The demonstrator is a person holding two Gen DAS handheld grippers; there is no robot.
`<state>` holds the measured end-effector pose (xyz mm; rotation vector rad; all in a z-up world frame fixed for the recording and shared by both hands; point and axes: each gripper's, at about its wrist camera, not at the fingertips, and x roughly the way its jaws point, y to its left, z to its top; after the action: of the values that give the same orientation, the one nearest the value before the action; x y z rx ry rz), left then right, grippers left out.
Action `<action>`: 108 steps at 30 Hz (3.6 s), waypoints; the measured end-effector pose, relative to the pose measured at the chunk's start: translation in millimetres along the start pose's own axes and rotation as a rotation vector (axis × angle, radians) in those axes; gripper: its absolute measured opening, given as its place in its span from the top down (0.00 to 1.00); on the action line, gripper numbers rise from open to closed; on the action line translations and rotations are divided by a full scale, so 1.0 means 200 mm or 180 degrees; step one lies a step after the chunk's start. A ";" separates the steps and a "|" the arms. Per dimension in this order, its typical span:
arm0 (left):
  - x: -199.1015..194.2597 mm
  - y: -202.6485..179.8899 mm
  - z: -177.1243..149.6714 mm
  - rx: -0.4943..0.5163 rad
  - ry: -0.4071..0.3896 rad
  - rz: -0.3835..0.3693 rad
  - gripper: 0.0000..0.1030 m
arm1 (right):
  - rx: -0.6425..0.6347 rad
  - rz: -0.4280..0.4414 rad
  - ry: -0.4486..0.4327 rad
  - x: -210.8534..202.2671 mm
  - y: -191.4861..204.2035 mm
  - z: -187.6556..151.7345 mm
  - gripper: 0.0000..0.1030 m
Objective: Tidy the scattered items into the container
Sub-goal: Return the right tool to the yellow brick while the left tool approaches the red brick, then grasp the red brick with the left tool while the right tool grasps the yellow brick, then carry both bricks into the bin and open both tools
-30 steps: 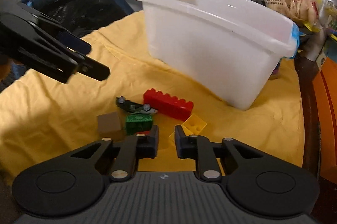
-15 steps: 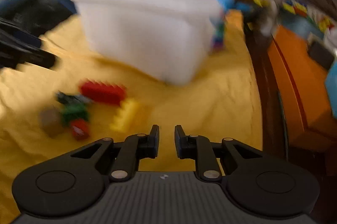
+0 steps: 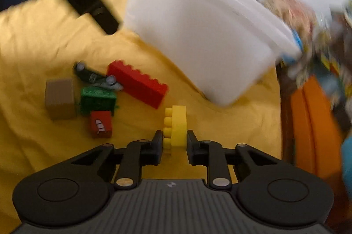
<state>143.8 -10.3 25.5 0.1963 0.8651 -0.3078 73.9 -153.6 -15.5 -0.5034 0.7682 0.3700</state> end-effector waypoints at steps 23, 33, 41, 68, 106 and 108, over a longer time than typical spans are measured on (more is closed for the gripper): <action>0.31 -0.15 0.03 0.0821 0.0249 -0.0634 0.38 | 0.2105 0.0537 -0.0048 -0.15 -0.54 -0.21 0.54; 0.11 -0.20 -0.08 0.1340 0.0155 -0.0645 0.38 | 0.1675 0.0553 -0.0114 -0.15 -0.44 -0.15 0.54; 0.11 -0.35 0.00 0.2759 0.0002 -0.0819 0.39 | 0.1637 0.0577 -0.0185 -0.19 -0.44 -0.15 0.54; 0.41 -0.36 0.07 0.3159 0.0087 -0.0603 0.67 | 0.1888 0.0526 -0.0003 -0.18 -0.46 -0.22 0.54; 0.07 0.13 0.67 0.0320 -0.0519 0.0127 0.72 | 0.0010 -0.0386 -0.0893 -0.11 -0.47 0.72 0.76; 0.19 0.16 0.67 0.0351 -0.0278 0.0231 0.70 | -0.0080 -0.0426 -0.0680 0.01 -0.45 0.76 0.73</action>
<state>273.2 -26.7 82.3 0.3138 0.7536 -0.2942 203.9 -142.4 101.7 -0.5267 0.5210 0.3035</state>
